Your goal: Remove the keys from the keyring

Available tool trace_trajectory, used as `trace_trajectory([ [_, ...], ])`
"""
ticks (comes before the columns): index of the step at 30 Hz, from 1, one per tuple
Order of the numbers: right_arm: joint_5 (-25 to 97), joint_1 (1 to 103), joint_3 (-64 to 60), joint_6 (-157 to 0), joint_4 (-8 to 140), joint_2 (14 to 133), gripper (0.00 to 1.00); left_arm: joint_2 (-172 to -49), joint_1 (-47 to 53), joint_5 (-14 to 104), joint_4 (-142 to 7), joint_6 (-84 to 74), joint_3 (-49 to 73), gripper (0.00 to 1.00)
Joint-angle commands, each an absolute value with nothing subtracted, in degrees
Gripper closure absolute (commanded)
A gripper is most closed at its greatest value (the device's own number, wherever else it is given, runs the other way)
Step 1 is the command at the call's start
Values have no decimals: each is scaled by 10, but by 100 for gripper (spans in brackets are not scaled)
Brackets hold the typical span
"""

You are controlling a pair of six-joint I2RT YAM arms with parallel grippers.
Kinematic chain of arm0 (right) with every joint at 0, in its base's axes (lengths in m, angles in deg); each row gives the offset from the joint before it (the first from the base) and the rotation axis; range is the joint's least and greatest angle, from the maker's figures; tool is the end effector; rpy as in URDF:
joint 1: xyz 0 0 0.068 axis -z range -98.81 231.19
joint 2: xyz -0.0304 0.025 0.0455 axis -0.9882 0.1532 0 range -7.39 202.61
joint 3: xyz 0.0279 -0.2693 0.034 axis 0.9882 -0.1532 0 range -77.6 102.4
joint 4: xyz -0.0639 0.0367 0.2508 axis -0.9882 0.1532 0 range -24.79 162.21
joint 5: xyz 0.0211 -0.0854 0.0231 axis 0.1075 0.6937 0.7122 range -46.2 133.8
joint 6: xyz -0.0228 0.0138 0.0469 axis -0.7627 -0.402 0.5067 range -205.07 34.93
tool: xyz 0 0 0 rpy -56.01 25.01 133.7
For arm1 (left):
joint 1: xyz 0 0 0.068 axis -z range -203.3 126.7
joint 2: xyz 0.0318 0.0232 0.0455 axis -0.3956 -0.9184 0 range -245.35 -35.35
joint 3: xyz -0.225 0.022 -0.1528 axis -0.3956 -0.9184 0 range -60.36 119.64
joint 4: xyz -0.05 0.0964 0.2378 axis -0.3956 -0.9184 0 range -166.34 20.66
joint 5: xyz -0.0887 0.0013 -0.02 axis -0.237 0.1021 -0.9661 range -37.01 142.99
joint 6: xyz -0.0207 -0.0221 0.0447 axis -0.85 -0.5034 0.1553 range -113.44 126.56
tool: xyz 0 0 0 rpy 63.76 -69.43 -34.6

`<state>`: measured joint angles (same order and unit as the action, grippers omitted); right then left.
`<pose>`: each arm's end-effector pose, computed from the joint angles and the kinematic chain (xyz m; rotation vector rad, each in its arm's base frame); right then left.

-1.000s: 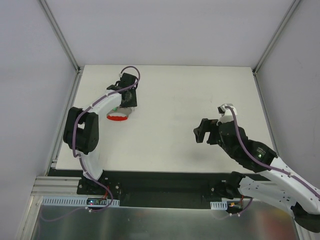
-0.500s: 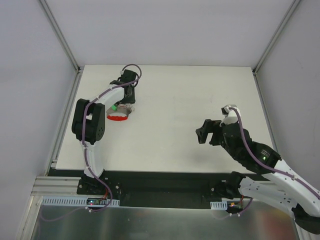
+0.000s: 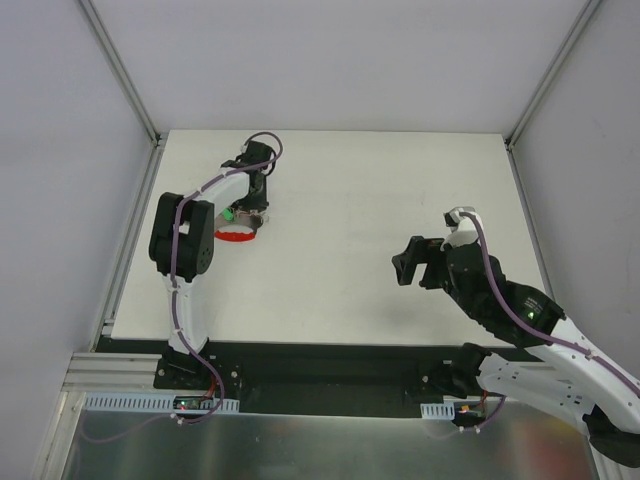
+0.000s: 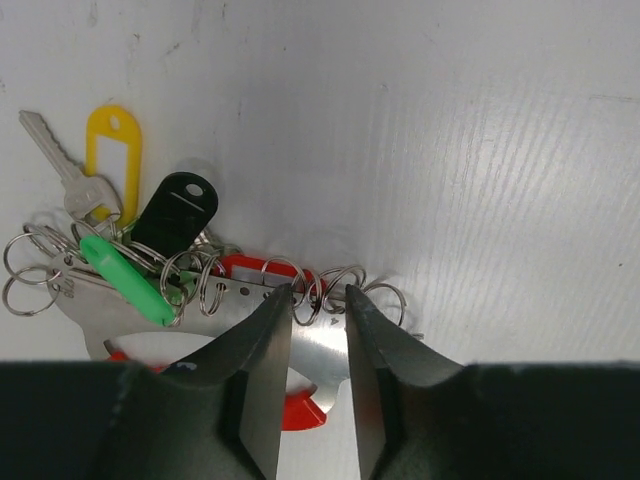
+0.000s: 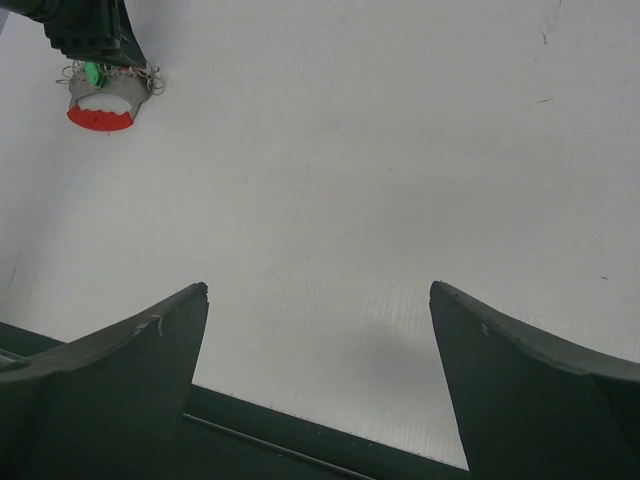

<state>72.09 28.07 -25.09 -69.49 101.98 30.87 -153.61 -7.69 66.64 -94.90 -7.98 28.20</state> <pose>0.0932 0.0960 0.3551 -0.3088 1.9032 0.3207 0.4351 -0.1129 0.1875 -0.0701 2.4968 0.0854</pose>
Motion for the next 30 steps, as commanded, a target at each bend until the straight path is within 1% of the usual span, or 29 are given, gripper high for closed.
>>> trace_trajectory([
  [1,736,279,-229,-699,1021,308,4,-1541,-85,646,-964,-70,303,77],
  [4,737,279,-228,-699,1022,305,4,-1544,-85,629,-964,-63,305,84],
  [6,738,278,-228,-696,1023,301,4,-1545,-85,623,-965,-61,305,94],
  [8,740,279,-230,-693,1026,298,4,-1543,-85,609,-969,-64,302,100],
  [11,745,278,-233,-692,1027,296,4,-1514,-78,580,-969,-73,287,100],
  [14,743,278,-234,-689,1026,300,4,-1466,-48,569,-969,-67,273,100],
  [16,740,279,-231,-690,1024,303,4,-1423,-12,565,-969,-67,260,100],
  [21,741,278,-241,-691,1016,305,4,-1335,56,501,-967,-91,193,100],
  [23,740,279,-247,-689,1014,304,4,-1316,84,470,-949,-101,153,100],
  [24,739,278,-256,-683,1012,305,4,-1304,91,434,-942,-101,139,100],
  [30,724,279,-273,-663,998,308,5,-1290,128,417,-920,-111,79,100],
])
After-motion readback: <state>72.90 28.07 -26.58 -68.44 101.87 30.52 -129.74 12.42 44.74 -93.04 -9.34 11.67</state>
